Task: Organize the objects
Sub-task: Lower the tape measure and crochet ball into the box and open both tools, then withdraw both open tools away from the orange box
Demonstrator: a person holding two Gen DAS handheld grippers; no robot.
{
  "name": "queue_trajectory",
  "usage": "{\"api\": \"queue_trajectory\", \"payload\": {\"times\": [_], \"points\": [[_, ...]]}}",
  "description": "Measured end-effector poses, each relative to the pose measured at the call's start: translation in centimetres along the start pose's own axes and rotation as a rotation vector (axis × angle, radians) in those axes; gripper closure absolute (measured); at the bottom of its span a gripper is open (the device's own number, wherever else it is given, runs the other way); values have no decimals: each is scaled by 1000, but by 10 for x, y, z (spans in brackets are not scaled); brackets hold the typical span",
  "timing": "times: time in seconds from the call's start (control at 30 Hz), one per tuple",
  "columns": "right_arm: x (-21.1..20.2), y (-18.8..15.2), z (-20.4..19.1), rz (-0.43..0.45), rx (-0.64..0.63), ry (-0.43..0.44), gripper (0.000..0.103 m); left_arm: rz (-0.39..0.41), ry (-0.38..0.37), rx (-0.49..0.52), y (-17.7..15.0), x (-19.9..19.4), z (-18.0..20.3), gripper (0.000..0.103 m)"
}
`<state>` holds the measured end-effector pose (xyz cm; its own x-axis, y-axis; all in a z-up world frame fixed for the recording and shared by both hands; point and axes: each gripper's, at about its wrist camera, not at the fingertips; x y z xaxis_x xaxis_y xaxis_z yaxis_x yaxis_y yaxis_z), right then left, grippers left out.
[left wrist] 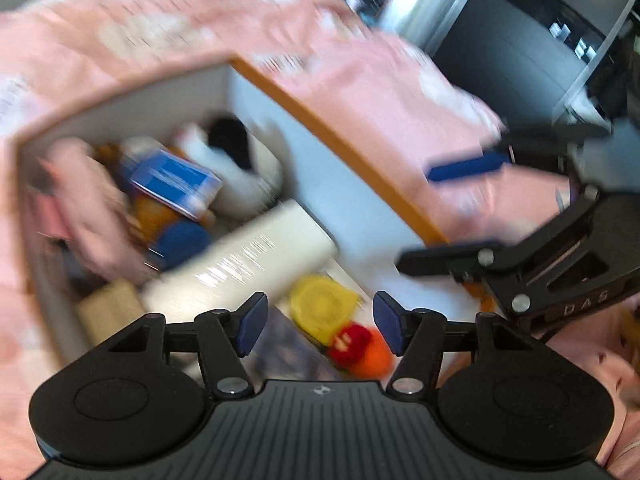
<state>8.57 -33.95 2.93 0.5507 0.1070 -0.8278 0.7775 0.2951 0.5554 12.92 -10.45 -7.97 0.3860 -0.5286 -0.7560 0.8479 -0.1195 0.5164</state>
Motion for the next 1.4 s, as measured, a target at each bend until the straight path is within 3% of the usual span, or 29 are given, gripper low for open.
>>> {"api": "queue_trajectory", "payload": {"times": [0.1,0.17,0.3,0.43,0.53,0.7,0.97,1.23,1.4], "points": [[-4,1,2,53,141,39,25,138,84,-12,-1,-37,-2,33],[-7,1,-2,92,216,76,25,209,178,-11,-4,-58,0,33],[-7,2,-18,149,298,147,19,237,359,1,-10,-90,5,33],[-6,3,-35,166,370,213,19,287,402,-124,-20,-122,-11,32],[-4,6,-54,141,350,186,19,328,437,-183,-33,-150,-26,31],[-2,5,-80,96,311,110,19,338,563,-148,-55,-167,-30,27],[-5,-6,-105,86,264,-3,15,303,549,-221,-81,-163,-34,23],[-12,-13,-127,146,142,-106,11,224,540,-253,-93,-133,-38,20],[-3,-15,-124,125,155,-90,10,190,543,-258,-95,-125,-40,20]]}}
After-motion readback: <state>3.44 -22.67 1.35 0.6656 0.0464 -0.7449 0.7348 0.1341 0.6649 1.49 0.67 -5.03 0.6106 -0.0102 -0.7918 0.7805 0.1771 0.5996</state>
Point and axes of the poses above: each gripper's, at about its wrist camera, not at the fingertips, and x roughly the way its jaws point, z to its right, y to its top, and after that the axes turned 10 degrees about -x, right-handed
